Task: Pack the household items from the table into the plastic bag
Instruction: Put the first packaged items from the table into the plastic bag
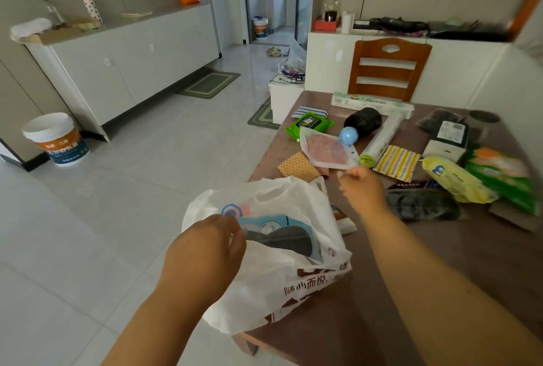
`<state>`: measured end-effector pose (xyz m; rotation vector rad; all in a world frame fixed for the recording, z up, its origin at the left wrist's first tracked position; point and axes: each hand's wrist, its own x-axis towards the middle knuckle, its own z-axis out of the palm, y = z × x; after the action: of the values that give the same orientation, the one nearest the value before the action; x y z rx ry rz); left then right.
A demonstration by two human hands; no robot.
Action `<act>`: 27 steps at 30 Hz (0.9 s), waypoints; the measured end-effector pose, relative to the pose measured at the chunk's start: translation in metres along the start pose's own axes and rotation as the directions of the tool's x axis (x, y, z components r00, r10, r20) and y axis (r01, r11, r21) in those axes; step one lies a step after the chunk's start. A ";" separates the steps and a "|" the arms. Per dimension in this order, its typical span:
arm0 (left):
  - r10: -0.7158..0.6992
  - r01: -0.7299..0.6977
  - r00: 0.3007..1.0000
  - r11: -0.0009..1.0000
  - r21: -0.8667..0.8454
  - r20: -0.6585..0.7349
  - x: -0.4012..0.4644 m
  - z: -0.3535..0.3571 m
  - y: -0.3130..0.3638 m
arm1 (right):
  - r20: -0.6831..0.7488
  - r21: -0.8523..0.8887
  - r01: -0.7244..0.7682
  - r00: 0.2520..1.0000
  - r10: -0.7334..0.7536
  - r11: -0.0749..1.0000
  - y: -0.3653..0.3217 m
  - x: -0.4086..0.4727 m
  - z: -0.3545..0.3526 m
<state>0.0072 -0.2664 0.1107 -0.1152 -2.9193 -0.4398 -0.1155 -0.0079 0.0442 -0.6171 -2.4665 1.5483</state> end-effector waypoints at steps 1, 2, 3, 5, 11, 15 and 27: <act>0.007 -0.007 1.000 1.000 -0.002 -0.004 0.003 -0.001 0.003 | 0.015 -0.002 -0.076 0.997 0.076 0.997 0.011 0.010 -0.002; 0.013 -0.013 1.000 1.000 -0.006 -0.009 0.005 -0.001 0.006 | 0.025 -0.023 -0.143 0.989 0.143 0.989 0.021 0.020 -0.002; 0.015 -0.015 1.000 1.000 -0.014 -0.017 0.008 -0.002 0.010 | 0.036 -0.087 -0.194 0.979 0.198 0.977 0.031 0.028 -0.002; 0.005 -0.006 1.000 0.999 -0.034 -0.028 0.014 -0.001 0.016 | 0.077 -0.288 -0.227 0.963 0.259 0.930 0.040 0.037 0.000; -0.095 0.118 0.985 0.980 -0.163 0.146 0.049 0.014 0.035 | 0.303 -0.420 -0.244 0.870 0.389 0.874 0.044 0.055 0.034; -0.154 0.124 0.932 0.986 0.111 0.328 0.066 0.023 0.042 | 0.369 -0.432 -0.212 0.846 0.386 0.877 0.044 0.070 0.042; -0.456 0.427 0.875 0.885 0.184 0.160 0.030 0.006 0.004 | 0.141 -0.325 0.010 0.989 0.038 0.946 0.011 0.075 0.028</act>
<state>-0.0229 -0.2593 0.1120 0.5778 -3.1546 -0.2903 -0.1900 0.0049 0.0156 -0.5868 -2.8649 1.2363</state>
